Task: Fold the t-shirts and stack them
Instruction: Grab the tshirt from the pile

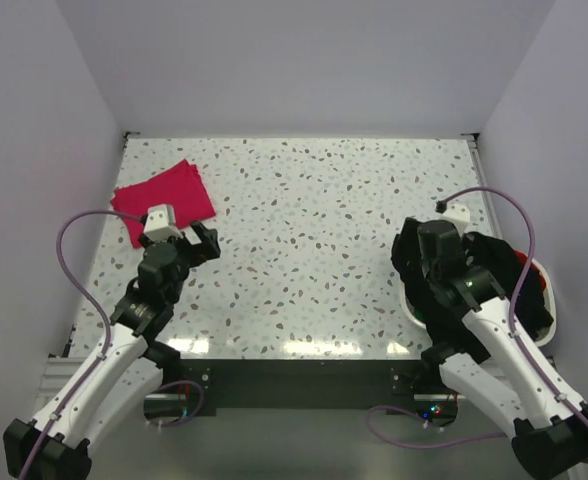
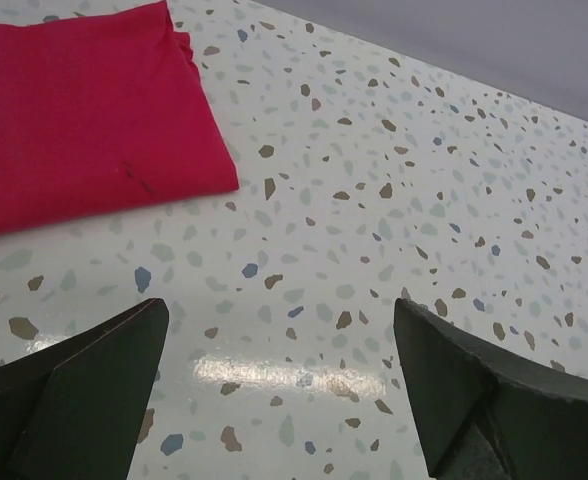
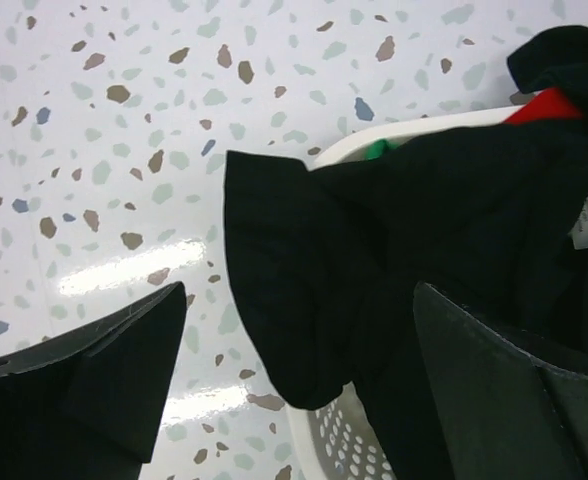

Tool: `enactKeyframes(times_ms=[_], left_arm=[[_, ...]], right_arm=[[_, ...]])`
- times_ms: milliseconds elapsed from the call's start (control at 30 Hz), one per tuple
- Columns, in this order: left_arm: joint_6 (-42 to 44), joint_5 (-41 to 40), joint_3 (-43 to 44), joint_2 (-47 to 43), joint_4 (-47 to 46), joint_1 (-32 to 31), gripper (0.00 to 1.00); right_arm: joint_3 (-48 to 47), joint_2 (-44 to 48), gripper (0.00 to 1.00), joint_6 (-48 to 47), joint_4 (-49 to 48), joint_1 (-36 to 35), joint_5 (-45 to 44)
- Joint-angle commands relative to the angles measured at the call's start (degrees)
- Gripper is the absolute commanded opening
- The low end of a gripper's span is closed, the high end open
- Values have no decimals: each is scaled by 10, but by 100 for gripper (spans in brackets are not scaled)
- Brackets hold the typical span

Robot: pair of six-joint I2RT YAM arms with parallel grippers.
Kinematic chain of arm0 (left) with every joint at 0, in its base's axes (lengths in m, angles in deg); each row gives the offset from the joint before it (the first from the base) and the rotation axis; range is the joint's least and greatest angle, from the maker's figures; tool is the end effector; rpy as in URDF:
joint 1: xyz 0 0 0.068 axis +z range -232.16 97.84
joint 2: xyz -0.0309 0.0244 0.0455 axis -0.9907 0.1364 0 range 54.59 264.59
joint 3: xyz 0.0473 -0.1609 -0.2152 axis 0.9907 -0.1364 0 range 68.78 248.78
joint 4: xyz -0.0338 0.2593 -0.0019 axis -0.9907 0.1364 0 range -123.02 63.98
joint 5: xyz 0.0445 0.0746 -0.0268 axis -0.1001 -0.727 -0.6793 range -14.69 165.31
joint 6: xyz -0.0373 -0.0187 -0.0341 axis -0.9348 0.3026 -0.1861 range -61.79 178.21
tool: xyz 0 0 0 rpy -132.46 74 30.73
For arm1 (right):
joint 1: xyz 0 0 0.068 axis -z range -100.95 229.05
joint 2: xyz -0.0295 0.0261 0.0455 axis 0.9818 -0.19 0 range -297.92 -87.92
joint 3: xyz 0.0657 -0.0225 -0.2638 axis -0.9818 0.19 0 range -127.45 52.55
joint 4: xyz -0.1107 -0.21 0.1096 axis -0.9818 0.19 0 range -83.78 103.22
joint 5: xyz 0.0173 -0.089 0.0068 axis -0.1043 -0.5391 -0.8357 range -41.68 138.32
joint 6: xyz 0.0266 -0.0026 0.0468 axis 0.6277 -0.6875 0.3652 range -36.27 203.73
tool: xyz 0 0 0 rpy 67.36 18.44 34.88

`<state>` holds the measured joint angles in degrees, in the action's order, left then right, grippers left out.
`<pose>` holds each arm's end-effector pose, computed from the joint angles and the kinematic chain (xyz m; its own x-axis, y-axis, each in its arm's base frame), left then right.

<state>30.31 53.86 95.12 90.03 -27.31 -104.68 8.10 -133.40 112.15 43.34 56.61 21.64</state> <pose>0.1526 -0.0491 0.2597 -0.2227 -0.3791 -0.8982 -0.0841 0.9253 -0.3697 0.1579 0.0479 0.2921 -0.5091 0.2500 -0.8236 0.2589 0.9571 0.1304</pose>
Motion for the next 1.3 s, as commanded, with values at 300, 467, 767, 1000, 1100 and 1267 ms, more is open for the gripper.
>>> enactKeyframes(times_ms=[300,467,767,1000,1100,1267], left_arm=[[-8,9,5,22,7,-1,100],[-11,54,11,41,-8,-1,100],[-19,108,13,53,-23,-1,100],[-27,146,2,52,-48,-2,100],[-28,163,2,62,-79,-2,100],[-29,186,5,78,-96,-2,100]], right_arm=[[-109,-8,99,240,250,3,-305],[-119,-31,99,325,336,3,-299],[-112,-115,99,507,487,3,-260],[-81,-89,99,585,538,3,-214],[-55,-61,98,596,531,2,-196],[-45,-62,91,602,527,3,-198]])
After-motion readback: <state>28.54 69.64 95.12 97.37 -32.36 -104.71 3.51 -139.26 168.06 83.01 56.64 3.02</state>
